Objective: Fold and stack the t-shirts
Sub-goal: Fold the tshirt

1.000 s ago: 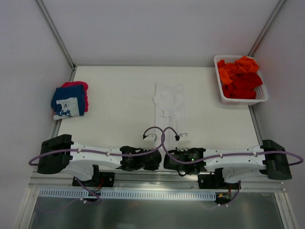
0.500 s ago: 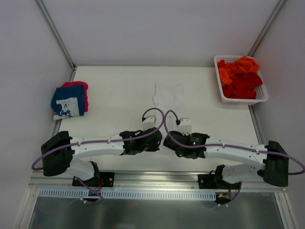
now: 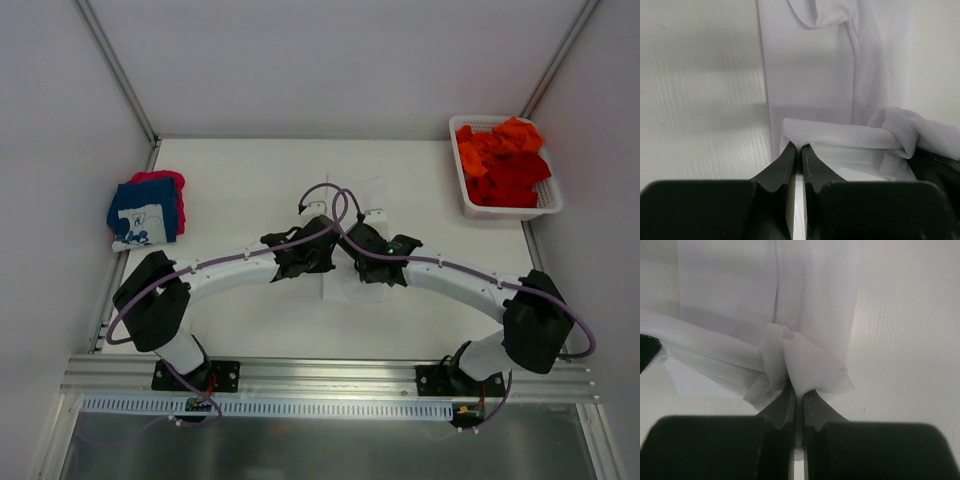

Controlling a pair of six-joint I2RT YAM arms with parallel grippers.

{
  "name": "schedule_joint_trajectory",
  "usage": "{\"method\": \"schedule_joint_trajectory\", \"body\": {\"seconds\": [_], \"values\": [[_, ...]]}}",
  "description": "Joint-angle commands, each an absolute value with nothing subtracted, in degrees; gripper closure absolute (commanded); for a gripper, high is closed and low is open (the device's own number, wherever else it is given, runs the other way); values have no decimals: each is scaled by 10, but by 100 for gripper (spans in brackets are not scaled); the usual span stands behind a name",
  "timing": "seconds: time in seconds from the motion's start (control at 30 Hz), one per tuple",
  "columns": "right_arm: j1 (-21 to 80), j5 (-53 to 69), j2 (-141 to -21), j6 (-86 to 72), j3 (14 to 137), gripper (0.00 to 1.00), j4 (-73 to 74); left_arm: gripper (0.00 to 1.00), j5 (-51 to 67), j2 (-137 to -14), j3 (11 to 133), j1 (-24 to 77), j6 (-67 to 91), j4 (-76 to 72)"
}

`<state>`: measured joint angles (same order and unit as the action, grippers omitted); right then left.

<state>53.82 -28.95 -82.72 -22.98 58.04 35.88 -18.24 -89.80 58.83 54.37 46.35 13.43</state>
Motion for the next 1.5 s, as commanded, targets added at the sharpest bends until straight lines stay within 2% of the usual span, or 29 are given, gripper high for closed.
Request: {"method": "schedule_joint_trajectory", "body": {"seconds": [0.0, 0.5, 1.03, 1.07, 1.13, 1.2, 1.23, 1.27, 1.47], "values": [[508, -267, -870, -152, 628, 99, 335, 100, -193, -928, 630, 527, 404, 168], [419, -213, -1030, -88, 754, 100, 309, 100, -123, -1077, 771, 440, 330, 167], [374, -201, -1092, -67, 874, 100, 335, 100, -60, -1174, 908, 376, 285, 166], [372, -206, -1092, -65, 881, 96, 336, 97, -57, -1178, 915, 374, 282, 166], [365, -214, -1096, -62, 891, 76, 341, 59, -59, -1185, 938, 369, 277, 166], [356, -225, -1100, -60, 909, 43, 348, 14, -68, -1187, 956, 367, 274, 167], [352, -230, -1100, -55, 913, 24, 348, 1, -82, -1187, 961, 367, 271, 167], [350, -234, -1100, -54, 918, 2, 347, 1, -86, -1186, 967, 363, 267, 166], [332, -258, -1090, -24, 949, 0, 335, 1, -151, -1152, 993, 361, 241, 167]]}}
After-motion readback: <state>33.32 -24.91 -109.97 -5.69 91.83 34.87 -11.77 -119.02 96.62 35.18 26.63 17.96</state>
